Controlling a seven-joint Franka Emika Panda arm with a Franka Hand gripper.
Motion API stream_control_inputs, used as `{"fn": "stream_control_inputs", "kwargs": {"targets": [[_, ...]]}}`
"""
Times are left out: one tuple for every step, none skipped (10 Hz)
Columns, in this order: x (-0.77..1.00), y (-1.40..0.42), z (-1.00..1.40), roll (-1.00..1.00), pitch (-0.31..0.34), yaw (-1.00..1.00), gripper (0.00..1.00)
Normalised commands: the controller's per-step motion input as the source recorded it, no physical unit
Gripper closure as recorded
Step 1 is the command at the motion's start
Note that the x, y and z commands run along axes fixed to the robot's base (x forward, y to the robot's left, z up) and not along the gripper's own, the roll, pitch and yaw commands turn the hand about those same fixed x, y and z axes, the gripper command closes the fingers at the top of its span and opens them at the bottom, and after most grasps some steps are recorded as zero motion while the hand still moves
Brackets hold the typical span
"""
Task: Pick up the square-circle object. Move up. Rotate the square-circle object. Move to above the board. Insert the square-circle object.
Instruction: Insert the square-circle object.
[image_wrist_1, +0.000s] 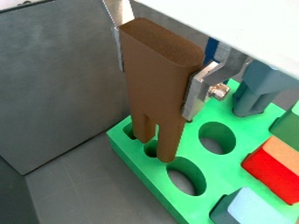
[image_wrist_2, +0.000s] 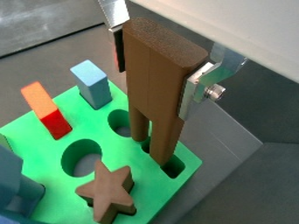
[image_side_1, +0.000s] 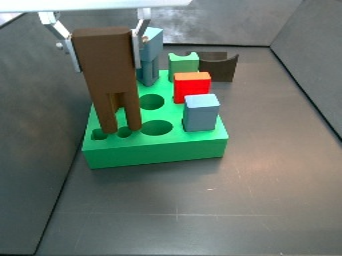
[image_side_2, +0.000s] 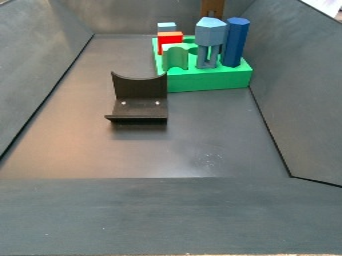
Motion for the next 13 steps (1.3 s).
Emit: {"fn": "stream_control_inputs", "kwargs": {"targets": [[-0.23,-0.05,-0.14,0.00,-0.107,0.15,1.00],[-0.19,-0.10,-0.13,0.00,-0.107,0.20,1.00],[-0.01,-0.19,-0.15,-0.03,-0.076,0.14,1.00],[0.00,-0.17,-0.20,-0.04,-0.067,0.10,1.00],[0.01,-0.06,-0.29,-0.04,-0.074,0.01,1.00],[0.08,0.00,-0.33,0.00,-0.036,0.00,1.00],[0.00,0.08,-0.30,0.02,-0.011,-0.03,1.00],[-0.22,0.15,-0.23,0.00,-0.033,-0.07,1.00],[-0.29,0.10,-0.26,-0.08,-0.081,-0.07,1.00],[-0.33,0.10,-0.25,-0.09,-0.080,-0.09,1.00],[-0.37,0.10,-0.21,-0.10,-0.079,-0.12,1.00],[-0.35,0.05,-0.21,-0.12,-0.096,-0.13,1.00],[-0.15,0.00,-0.25,-0.15,-0.114,-0.13,1.00]]}}
